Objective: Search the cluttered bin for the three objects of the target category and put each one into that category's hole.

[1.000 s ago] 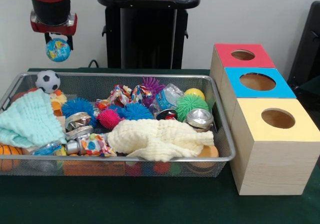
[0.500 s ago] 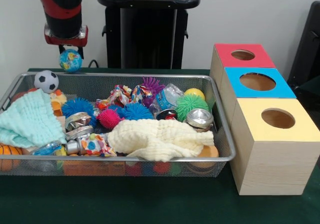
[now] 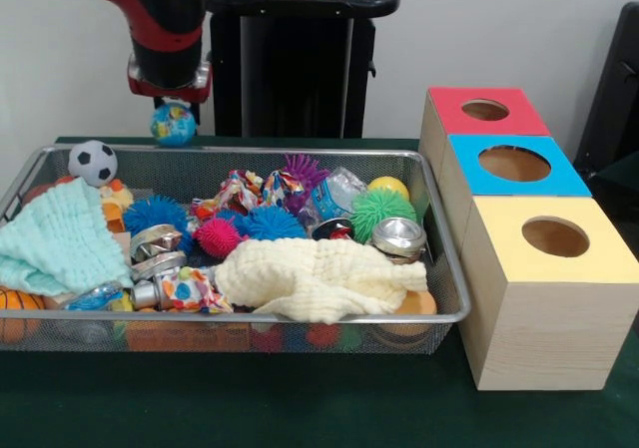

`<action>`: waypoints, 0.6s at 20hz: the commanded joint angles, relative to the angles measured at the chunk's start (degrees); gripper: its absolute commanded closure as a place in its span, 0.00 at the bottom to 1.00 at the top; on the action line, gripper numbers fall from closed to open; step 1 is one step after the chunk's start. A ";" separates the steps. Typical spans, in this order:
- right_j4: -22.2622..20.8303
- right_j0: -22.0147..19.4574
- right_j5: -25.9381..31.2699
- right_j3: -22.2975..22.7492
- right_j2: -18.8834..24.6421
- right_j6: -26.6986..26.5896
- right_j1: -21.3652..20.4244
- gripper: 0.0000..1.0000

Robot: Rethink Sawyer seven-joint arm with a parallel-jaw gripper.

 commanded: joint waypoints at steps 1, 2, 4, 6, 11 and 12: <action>5.51 4.22 -6.29 1.59 1.85 16.93 4.08 1.00; 5.89 4.59 -5.55 1.35 1.67 16.95 3.75 1.00; 6.69 5.71 -3.38 0.58 1.11 17.50 2.66 1.00; 7.79 5.73 -2.67 0.29 1.11 17.87 2.46 1.00; 9.91 9.27 2.16 -3.15 -0.05 19.99 2.47 1.00; 10.36 9.70 3.78 -4.68 -0.12 19.86 2.94 1.00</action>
